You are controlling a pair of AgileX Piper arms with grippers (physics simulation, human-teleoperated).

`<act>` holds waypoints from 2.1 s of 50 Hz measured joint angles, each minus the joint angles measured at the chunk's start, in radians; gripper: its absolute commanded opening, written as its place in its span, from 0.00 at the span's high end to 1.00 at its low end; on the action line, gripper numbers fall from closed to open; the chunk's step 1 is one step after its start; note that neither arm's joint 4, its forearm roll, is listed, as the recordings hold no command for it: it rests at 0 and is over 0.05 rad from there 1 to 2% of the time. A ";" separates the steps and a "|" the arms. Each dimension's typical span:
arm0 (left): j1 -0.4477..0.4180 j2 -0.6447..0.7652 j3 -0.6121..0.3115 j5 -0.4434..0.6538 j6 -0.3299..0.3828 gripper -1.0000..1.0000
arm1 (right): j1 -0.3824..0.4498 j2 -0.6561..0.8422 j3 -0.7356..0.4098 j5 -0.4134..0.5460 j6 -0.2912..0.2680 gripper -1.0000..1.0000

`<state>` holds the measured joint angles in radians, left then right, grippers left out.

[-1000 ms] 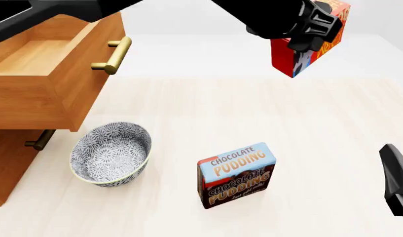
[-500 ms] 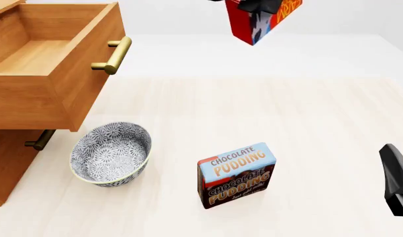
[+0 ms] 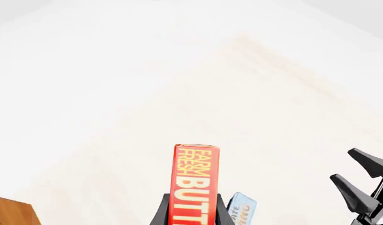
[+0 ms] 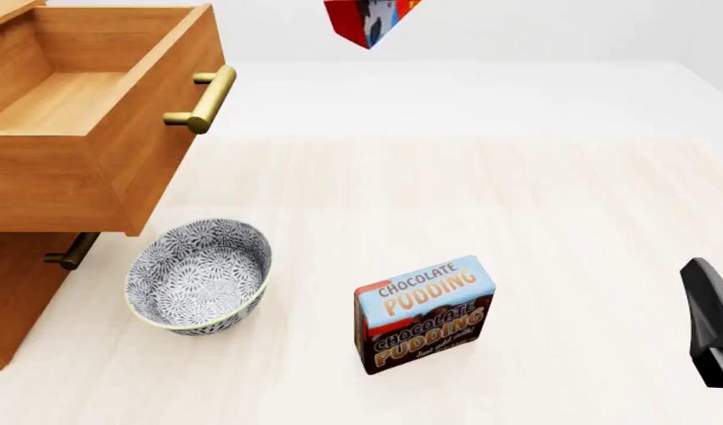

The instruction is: Put the butter at the back in the top drawer of the cabinet and close it.

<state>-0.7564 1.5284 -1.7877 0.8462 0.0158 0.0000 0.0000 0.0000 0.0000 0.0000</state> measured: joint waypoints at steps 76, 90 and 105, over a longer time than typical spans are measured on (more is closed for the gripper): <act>0.503 -0.445 0.238 0.182 0.043 1.00 | 0.000 0.000 0.000 0.000 0.000 0.00; 0.552 -0.433 0.312 0.142 0.017 1.00 | 0.000 0.000 0.000 0.000 0.000 0.00; 0.593 -0.417 0.383 0.098 -0.008 1.00 | 0.000 0.000 0.000 0.000 0.000 0.00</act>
<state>-0.1637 1.1114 -1.4052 0.9439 0.0077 0.0000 0.0000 0.0000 0.0000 0.0000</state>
